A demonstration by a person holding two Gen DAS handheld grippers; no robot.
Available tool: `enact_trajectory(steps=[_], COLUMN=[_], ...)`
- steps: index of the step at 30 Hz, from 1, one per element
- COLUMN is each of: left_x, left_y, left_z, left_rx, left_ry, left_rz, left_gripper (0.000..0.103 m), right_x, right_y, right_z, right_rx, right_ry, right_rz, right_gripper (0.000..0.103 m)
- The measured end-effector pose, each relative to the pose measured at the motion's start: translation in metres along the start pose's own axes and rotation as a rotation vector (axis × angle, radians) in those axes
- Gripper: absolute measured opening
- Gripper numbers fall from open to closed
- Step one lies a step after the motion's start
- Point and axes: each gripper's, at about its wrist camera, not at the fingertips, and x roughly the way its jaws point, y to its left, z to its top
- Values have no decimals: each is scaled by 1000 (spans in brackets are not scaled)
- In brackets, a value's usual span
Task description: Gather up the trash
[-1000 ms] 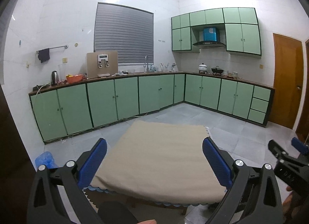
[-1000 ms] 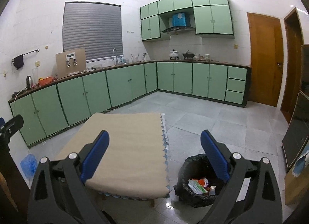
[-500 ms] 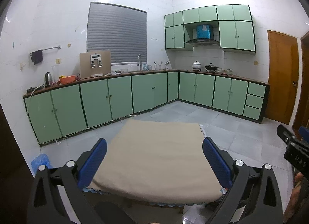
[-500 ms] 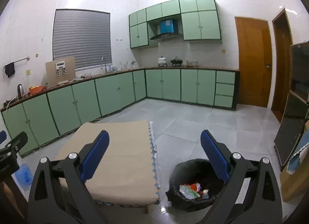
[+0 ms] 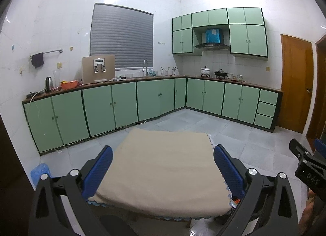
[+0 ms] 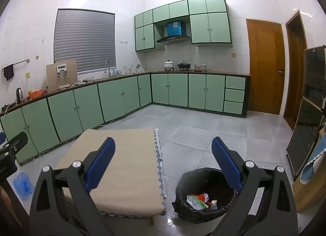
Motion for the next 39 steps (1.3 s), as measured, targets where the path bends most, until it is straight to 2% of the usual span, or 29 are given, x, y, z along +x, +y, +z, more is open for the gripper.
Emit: enact_trajectory(steps=[39], left_x=[-4], left_y=[-2], left_z=[8], left_rx=[13], left_ry=[-27], left_rz=[3], left_gripper=[97], right_x=[-1], right_y=[-1], right_z=[-3], right_rx=[8], right_ry=[-9], right_rz=[-2], right_gripper=[93])
